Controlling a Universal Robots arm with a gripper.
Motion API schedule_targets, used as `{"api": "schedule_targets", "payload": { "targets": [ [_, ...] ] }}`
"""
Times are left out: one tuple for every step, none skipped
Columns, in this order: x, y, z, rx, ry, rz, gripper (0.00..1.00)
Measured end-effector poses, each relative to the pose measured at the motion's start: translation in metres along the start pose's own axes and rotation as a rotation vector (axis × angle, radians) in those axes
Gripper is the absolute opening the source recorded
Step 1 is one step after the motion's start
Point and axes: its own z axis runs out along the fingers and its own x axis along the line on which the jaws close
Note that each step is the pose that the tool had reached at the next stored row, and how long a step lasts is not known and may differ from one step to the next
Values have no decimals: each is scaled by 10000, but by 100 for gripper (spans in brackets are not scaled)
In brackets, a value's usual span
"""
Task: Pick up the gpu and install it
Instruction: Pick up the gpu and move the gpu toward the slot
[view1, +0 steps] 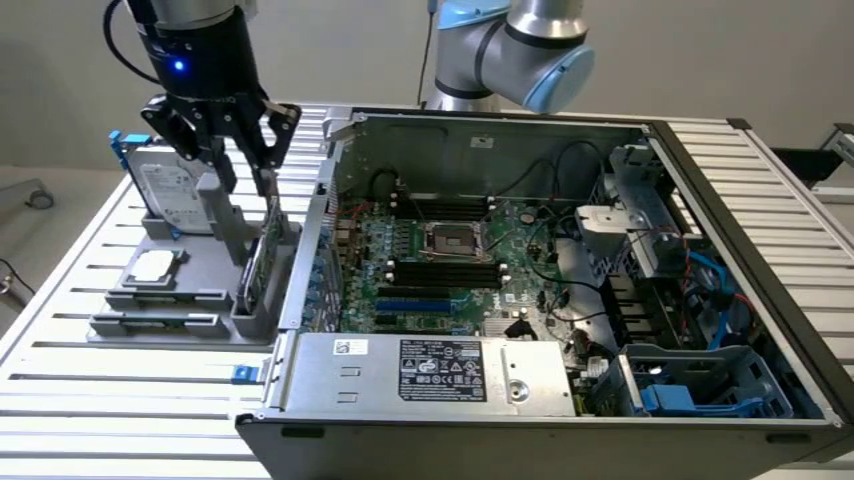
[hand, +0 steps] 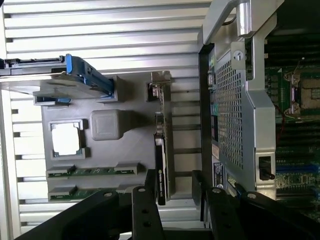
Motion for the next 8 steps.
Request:
{"api": "schedule_targets", "payload": {
  "targets": [
    [0,-1,18,0,1,-32,42],
    [1,-2,37,1,3,-66,42],
    [3,-3,55,1,4,-98,42],
    [4,-4,73,2,6,-133,42],
    [7,-4,91,2,8,-172,42],
    [11,-5,109,3,10,-220,42],
    [17,-7,128,4,12,-271,42],
    [22,-8,146,4,15,-319,42]
  ]
}}
